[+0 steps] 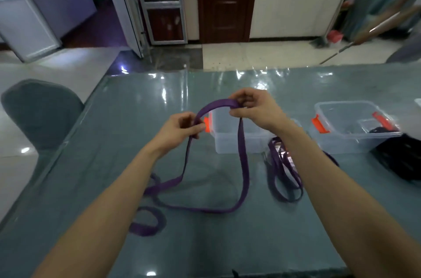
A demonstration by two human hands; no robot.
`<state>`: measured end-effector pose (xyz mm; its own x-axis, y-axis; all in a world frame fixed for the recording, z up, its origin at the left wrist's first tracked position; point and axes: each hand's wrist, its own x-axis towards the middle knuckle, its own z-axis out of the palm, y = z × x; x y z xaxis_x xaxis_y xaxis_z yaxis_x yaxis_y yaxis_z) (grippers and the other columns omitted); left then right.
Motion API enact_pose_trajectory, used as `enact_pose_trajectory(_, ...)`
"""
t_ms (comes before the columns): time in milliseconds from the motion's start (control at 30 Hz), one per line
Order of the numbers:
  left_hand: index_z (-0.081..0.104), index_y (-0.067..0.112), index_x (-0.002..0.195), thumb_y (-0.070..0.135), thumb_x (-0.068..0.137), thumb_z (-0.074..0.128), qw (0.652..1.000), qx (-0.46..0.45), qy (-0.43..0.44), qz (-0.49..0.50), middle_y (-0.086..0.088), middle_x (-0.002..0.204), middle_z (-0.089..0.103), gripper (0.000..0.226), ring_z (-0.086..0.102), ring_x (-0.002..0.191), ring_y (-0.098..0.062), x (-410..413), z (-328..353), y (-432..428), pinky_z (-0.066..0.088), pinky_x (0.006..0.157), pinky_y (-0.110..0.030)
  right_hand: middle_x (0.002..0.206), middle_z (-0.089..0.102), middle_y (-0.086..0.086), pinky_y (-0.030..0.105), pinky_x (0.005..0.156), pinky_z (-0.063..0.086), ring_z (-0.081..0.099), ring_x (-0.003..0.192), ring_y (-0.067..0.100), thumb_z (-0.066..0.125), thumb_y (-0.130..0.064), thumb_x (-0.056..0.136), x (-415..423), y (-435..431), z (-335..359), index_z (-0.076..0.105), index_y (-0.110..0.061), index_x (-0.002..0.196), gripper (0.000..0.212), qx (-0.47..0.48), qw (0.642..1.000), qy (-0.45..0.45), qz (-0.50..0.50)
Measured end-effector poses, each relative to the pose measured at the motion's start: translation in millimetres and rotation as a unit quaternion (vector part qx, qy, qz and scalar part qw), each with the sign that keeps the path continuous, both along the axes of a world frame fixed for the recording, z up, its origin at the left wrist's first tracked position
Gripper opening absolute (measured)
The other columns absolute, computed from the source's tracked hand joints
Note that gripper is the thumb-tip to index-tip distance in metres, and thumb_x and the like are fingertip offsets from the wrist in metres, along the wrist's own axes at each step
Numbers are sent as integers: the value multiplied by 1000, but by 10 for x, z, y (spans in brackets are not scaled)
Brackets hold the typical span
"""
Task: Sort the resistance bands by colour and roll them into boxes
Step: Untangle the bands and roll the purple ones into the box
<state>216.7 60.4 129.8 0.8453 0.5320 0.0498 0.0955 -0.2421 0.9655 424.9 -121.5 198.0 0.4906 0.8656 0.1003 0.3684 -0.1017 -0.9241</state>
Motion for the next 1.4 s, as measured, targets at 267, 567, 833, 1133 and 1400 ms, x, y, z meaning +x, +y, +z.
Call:
enact_pose_trajectory(267,82,18,101,13,99,76,990,24,-117,69,-3,78,72,8,71,69,-16,87,1048,429,65,73,-31,100,82,-10,29,83,60,77,98,11,88,-11,86,282,347,117,75,-24,116,35,-156,980,-75,104)
enact_pose_trajectory(567,78,13,107,15,102,75,986,-2,-137,96,-14,90,76,6,76,81,-25,-68,1388,522,66,79,-37,154,57,-2,35,101,56,59,137,22,77,-14,99,-266,721,-405,47,-21,160,68,-101,987,21,122)
enact_pose_trajectory(833,84,20,108,17,100,78,985,53,-129,106,-11,100,80,11,79,91,-28,-233,1628,638,67,89,-47,121,78,-1,41,103,56,74,115,20,74,-15,100,-521,1072,-369,72,-22,128,30,-119,979,29,161)
enact_pose_trajectory(1133,76,3,123,22,109,67,971,128,-61,191,-12,98,73,25,68,86,-18,-397,1403,842,60,81,-26,109,76,15,45,98,62,77,100,30,72,-11,101,-331,1136,205,71,-10,124,23,44,991,108,66)
enact_pose_trajectory(1400,78,13,123,40,105,70,977,113,139,114,-7,111,82,34,79,106,-26,-418,708,921,63,100,-48,104,77,17,44,94,65,75,89,24,75,-7,98,-249,1037,477,72,-6,123,25,71,993,80,47)
